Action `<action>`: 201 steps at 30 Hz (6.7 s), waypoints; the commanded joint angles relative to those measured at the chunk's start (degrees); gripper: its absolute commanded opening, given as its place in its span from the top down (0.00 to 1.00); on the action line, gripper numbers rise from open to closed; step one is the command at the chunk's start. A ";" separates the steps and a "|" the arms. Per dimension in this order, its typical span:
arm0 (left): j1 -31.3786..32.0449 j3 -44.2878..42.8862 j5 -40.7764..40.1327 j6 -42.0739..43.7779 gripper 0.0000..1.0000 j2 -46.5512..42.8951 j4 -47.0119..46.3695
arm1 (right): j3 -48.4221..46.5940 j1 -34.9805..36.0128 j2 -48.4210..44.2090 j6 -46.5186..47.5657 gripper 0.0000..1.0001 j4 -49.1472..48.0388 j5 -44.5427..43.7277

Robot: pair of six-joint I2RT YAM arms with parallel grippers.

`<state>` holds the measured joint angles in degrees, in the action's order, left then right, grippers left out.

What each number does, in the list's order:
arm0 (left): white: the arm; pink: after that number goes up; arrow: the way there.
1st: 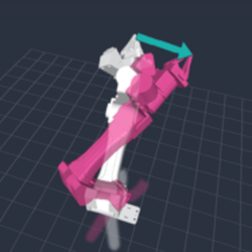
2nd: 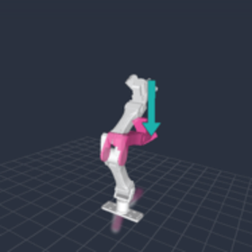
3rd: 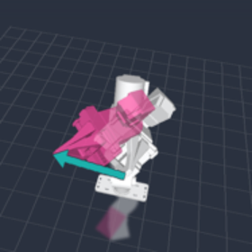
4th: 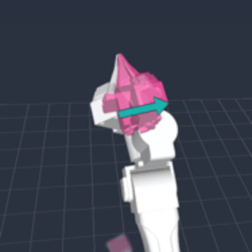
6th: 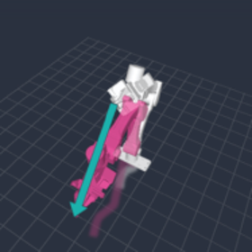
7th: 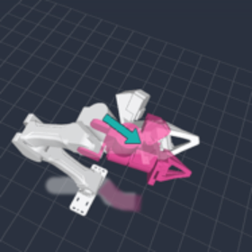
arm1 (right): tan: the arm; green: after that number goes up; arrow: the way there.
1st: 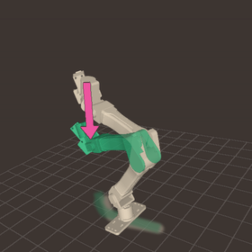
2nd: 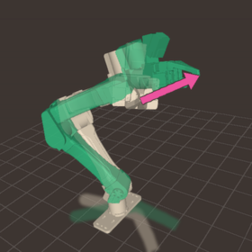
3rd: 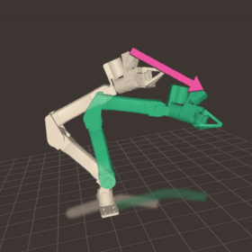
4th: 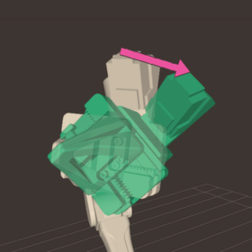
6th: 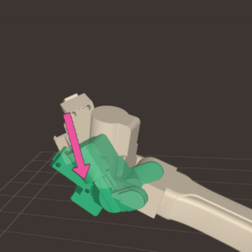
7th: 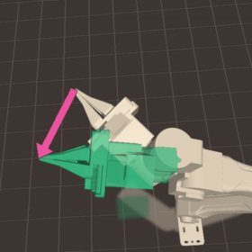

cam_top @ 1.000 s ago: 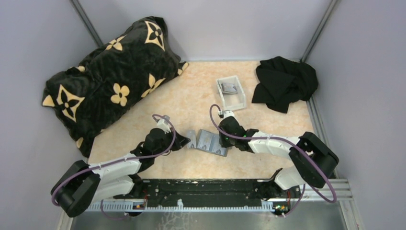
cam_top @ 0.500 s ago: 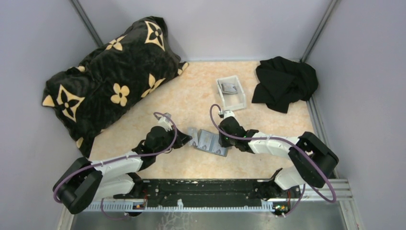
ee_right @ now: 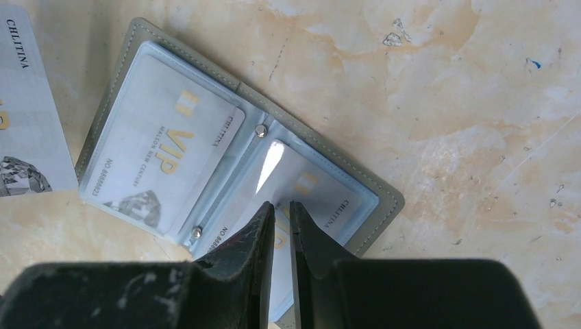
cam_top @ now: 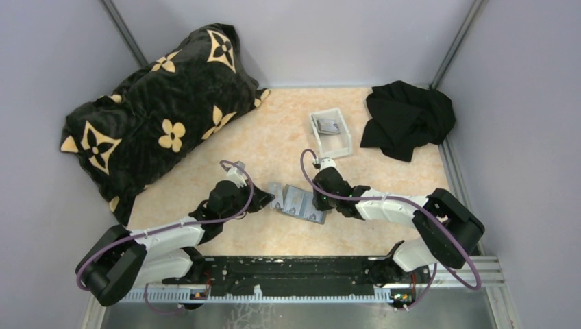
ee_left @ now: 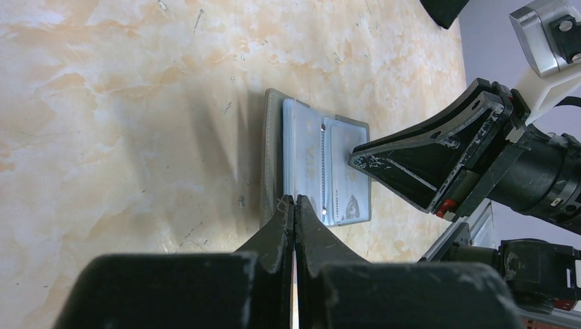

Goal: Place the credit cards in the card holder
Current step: Insert the credit card into the card holder.

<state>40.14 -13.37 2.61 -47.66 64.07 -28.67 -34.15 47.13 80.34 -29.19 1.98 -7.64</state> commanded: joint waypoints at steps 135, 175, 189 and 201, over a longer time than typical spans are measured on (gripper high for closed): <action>4.84 -7.73 13.64 0.39 1.00 19.11 -15.45 | 1.34 0.24 -3.78 -1.68 0.84 5.80 -5.48; 0.29 -14.04 22.95 6.80 1.00 26.80 -11.58 | -1.74 -0.38 -5.02 0.33 0.85 4.74 -3.89; 0.20 -12.52 22.26 5.49 1.00 26.46 -10.15 | -1.27 -0.29 -3.92 0.30 0.85 3.54 -3.27; 0.20 -14.27 18.69 5.74 1.00 26.75 -4.38 | -0.74 -0.29 -3.46 0.12 0.85 3.15 -3.21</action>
<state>40.71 -26.37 23.22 -42.37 91.09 -35.40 -32.80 46.39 76.31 -29.30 7.84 -11.03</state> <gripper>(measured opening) 0.006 0.150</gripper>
